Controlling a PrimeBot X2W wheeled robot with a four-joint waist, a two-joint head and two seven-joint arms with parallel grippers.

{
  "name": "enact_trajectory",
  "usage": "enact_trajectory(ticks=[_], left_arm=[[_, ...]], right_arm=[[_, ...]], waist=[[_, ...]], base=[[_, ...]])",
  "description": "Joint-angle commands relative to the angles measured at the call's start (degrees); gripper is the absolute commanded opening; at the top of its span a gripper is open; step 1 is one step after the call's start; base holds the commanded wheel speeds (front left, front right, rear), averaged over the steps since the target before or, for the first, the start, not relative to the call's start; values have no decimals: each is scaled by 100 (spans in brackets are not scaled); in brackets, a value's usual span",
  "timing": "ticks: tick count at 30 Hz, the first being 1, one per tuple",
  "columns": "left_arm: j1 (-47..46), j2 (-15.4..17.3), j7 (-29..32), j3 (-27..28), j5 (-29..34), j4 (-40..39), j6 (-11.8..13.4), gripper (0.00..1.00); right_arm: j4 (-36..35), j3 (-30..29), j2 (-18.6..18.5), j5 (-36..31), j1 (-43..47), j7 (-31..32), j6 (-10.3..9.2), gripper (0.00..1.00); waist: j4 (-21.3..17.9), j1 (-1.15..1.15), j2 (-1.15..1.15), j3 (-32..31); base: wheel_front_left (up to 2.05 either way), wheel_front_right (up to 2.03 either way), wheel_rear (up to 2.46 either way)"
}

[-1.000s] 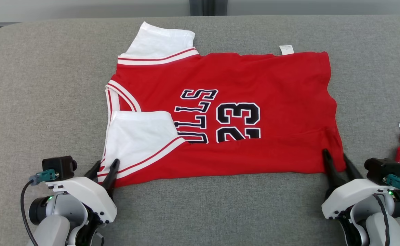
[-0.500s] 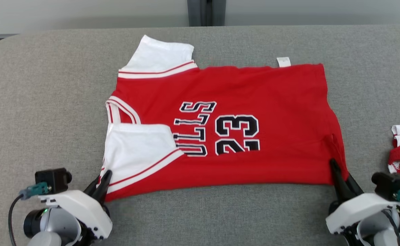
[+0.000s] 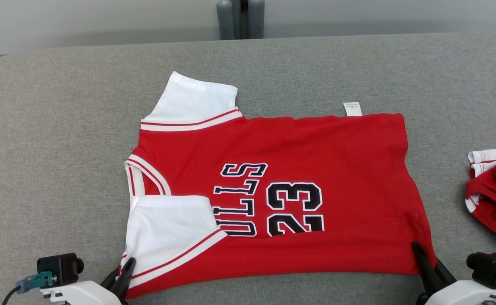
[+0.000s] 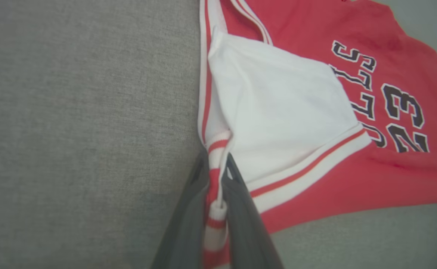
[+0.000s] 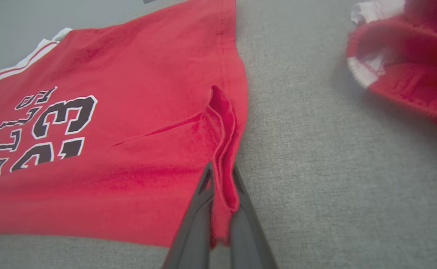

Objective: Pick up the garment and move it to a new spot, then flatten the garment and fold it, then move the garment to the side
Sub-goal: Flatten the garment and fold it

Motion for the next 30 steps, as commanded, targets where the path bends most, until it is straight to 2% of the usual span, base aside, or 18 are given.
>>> enact_trajectory(ticks=[1,2,3,4,5,11,19,26,30], left_arm=[[27,30,18,22,-34,-17,41,0],[36,20,40,14,-38,-36,55,0],[46,8,62,0,-62,-37,65,29],[43,2,73,0,-55,-32,73,100],[38,-2,64,5,-48,-28,100,100],[-50,-22,-194,130,52,-45,194,100],[-612,-4,-1057,467,464,-334,335,100],[-1579,156,-1462,557,825,-569,235,100],[-2588,319,-1450,490,979,-494,12,100]], right_arm=[[-1,-35,-46,39,39,46,-8,0],[40,-34,-45,36,41,111,-8,0],[61,-36,-45,59,32,145,-8,26],[90,-35,-45,110,21,216,-8,76],[113,-25,-42,115,17,254,-8,100],[-96,-307,-39,98,-75,-16,-6,100],[-448,-804,-35,30,-564,-738,-6,100],[-531,-1005,-37,-109,-1342,-883,-6,100],[-435,-1014,-123,-213,-2067,-781,-6,100]], waist=[[-6,0,0,8],[-9,0,0,9],[-10,0,0,7],[-9,0,0,2],[-13,0,0,-5],[-34,0,0,-55],[-92,0,0,-157],[-139,0,0,-72],[-161,0,0,115]], base=[[0,0,0],[0,0,0],[0,0,0],[0,0,0],[0,0,0],[0,0,0],[0,0,0],[0,0,0],[0,0,0]])
